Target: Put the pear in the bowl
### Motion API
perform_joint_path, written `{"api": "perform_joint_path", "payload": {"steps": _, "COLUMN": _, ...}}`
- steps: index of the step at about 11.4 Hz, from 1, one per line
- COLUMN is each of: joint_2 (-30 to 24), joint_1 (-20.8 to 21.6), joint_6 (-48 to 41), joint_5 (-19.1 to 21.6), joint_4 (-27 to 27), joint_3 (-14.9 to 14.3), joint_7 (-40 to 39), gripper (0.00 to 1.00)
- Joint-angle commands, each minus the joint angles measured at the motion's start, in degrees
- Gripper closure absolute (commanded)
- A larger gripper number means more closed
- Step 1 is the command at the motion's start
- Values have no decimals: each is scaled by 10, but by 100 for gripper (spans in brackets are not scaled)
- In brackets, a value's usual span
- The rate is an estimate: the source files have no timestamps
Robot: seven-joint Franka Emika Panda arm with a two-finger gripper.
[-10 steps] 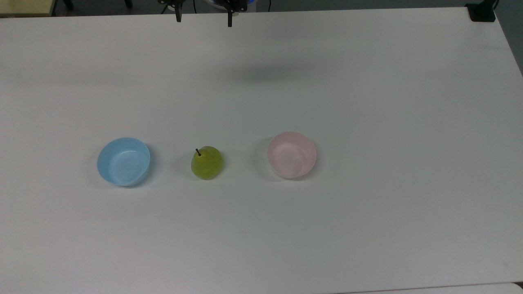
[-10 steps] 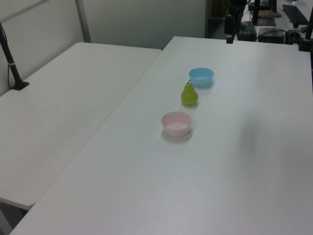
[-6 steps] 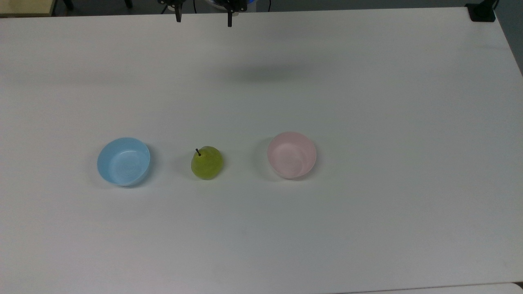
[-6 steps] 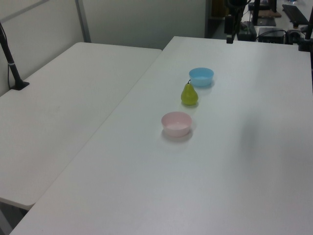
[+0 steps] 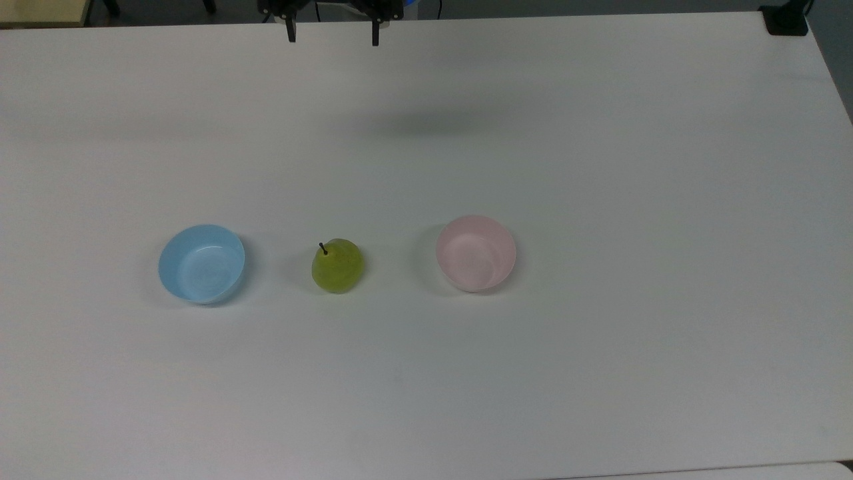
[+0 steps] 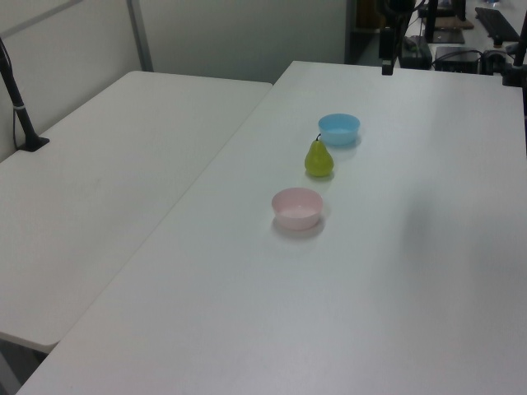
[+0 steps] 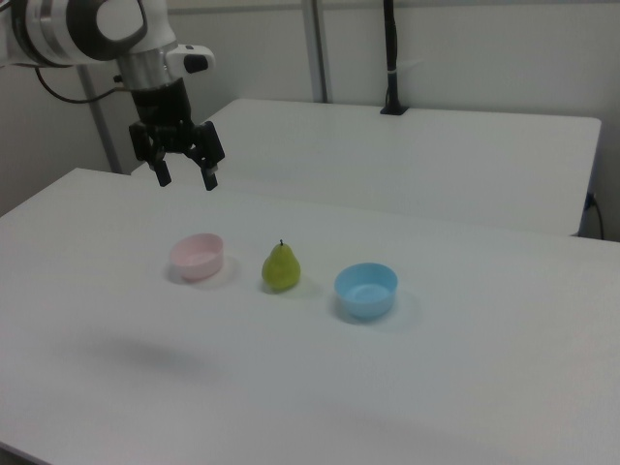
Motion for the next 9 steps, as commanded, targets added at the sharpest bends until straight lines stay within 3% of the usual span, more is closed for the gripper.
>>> {"api": "perform_joint_path", "payload": {"steps": 1, "joint_2": 50, "joint_1": -9, "joint_6": 32, "joint_5": 31, "joint_4": 39, "joint_3": -7, "joint_7": -40, "gripper": 0}}
{"api": "perform_joint_path", "payload": {"steps": 9, "joint_2": 204, "joint_1": -9, "joint_6": 231, "joint_5": 24, "joint_4": 53, "joint_3": -6, "joint_7": -32, "gripper": 0}}
